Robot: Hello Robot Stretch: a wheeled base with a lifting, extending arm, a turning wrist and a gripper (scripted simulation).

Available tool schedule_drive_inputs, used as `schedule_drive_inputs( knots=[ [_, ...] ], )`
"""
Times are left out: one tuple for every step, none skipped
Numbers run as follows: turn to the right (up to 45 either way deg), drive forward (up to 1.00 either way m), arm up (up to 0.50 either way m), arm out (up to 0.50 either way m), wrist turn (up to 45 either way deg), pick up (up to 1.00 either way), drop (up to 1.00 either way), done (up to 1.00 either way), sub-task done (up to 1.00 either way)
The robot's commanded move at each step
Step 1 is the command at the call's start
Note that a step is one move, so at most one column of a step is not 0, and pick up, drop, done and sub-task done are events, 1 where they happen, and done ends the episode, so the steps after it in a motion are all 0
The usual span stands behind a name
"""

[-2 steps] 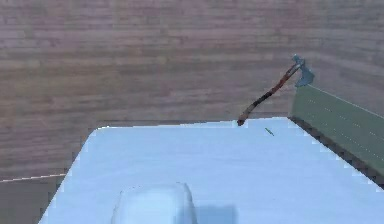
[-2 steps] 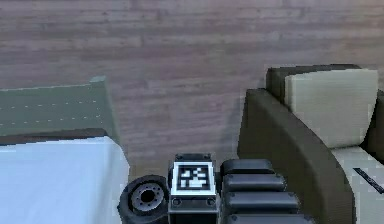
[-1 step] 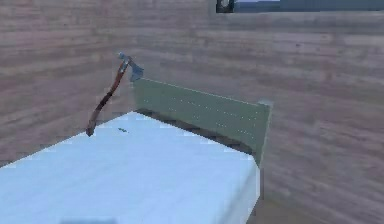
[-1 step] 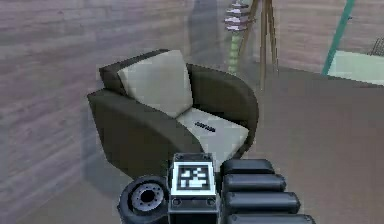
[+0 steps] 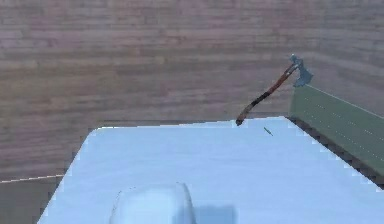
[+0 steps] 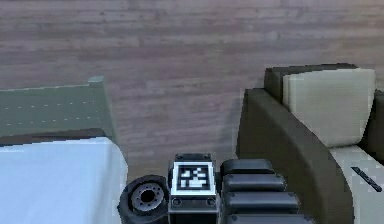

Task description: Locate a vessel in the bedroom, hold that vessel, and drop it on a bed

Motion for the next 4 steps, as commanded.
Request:
schedule_drive_inputs(
  knots=[
    [-30.0,0.00,0.00,0.00,0.0,0.00,0.00,0.00,0.00],
    [-3.0,0.00,0.00,0.00,0.0,0.00,0.00,0.00,0.00],
    [45.0,0.00,0.00,0.00,0.0,0.00,0.00,0.00,0.00],
    [33.0,0.00,0.00,0.00,0.0,0.00,0.00,0.00,0.00]
  ],
)
